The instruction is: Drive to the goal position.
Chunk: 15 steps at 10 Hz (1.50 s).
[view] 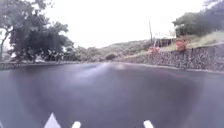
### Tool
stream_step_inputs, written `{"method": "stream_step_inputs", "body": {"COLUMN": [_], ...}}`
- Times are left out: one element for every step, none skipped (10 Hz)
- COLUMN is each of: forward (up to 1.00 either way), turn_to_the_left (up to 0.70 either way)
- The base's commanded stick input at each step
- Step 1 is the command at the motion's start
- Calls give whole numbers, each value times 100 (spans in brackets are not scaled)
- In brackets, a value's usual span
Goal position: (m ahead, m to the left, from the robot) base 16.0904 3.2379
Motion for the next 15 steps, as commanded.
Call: {"method": "stream_step_inputs", "body": {"forward": [70,70,70,70,70,70,70,70,70,70,70,70,70,70,70], "turn_to_the_left": [0,0,0,0,0,0,0,0,0,0,0,0,0,0,0]}}
